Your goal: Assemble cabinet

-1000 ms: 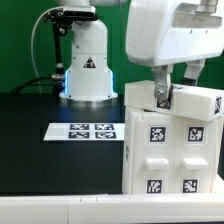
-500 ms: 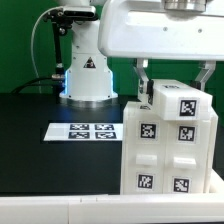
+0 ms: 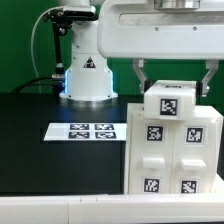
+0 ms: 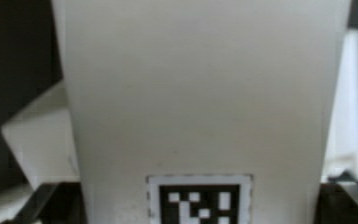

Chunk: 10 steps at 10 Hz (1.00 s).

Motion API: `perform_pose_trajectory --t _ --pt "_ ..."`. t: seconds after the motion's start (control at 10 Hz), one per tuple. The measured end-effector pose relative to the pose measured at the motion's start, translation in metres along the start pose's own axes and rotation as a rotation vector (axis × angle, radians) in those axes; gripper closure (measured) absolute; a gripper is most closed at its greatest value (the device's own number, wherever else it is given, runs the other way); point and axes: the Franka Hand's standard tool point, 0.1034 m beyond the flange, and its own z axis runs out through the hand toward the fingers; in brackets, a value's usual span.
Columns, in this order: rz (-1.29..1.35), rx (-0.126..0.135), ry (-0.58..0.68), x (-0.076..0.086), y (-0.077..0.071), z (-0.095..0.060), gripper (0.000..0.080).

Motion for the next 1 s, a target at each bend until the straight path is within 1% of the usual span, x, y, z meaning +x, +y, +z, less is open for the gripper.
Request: perform_pose_trajectory --t 0.1,0.2,0.3,0.4,0.5,0.8,0.9,1.0 --pt "0.149 0.003 -0.005 0.0009 0.0014 0.0 0.0246" --pt "0.34 0.006 -0.009 -0.0006 -0.0009 -0.0002 0.0246" --pt "0.535 0.023 -0.011 -0.0005 -0.0037 -0.0004 0.0246" --pt "0.701 0.047 -0.029 -0.0009 -0.0026 -0.0004 0.0246" --pt "0.708 0.052 -0.026 -0.0026 -0.0019 -0.0007 0.0246" --pt "0.905 0.052 -0.038 -0.0031 -0.0018 -0.0003 0.0246" --pt "1.004 0.069 -0.065 -0.0025 -0.0016 -0.0001 0.0246" --pt "1.158 0.078 -0.091 -0.0023 -0.0021 0.0003 0.0246"
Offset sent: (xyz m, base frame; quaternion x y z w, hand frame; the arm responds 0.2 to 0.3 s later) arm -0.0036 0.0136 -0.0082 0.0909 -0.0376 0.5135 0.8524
